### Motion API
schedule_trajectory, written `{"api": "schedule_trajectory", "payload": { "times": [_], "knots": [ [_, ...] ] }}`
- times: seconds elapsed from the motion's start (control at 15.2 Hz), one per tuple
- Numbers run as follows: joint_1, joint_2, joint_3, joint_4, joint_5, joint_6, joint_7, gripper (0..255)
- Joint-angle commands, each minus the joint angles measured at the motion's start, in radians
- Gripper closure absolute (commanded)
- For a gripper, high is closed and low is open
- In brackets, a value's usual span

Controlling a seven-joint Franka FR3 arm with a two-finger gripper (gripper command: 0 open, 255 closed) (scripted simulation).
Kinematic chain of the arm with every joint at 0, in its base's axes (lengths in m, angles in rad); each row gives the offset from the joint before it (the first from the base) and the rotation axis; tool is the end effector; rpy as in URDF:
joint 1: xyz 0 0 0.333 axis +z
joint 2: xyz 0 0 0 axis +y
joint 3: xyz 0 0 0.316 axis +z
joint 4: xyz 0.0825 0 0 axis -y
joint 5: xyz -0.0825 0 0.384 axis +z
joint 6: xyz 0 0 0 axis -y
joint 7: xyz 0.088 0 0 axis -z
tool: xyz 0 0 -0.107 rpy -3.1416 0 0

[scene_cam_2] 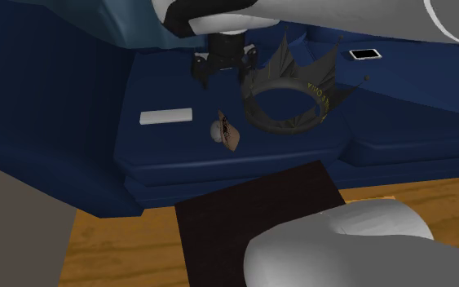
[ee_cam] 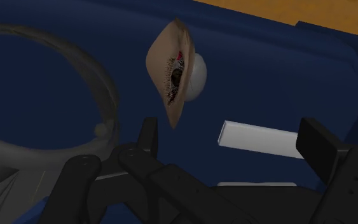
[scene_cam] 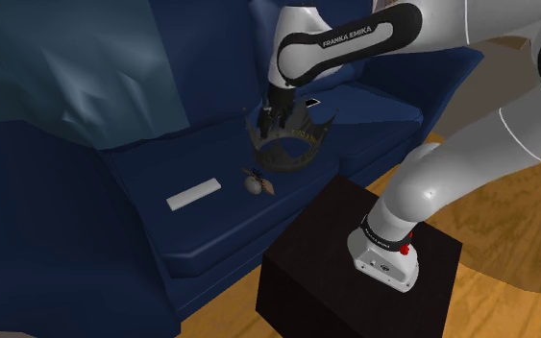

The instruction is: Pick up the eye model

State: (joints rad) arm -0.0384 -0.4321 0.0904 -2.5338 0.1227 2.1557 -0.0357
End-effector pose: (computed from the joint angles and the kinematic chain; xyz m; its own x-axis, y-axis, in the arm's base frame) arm 0.4087 0.0265 0.4285 0.9985 0.0136 0.0538 0.0171 -0.9977 -0.0660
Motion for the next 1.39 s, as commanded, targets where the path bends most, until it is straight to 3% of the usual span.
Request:
{"api": "schedule_trajectory", "payload": {
  "times": [0.0,0.92,1.32],
  "knots": [
    [-0.001,0.065,0.008,-0.007,0.003,0.069,0.012,0],
    [-0.026,0.604,0.002,0.079,-0.016,0.479,0.05,0],
    [-0.025,0.705,-0.001,0.096,-0.017,0.561,0.048,0]
  ]
}}
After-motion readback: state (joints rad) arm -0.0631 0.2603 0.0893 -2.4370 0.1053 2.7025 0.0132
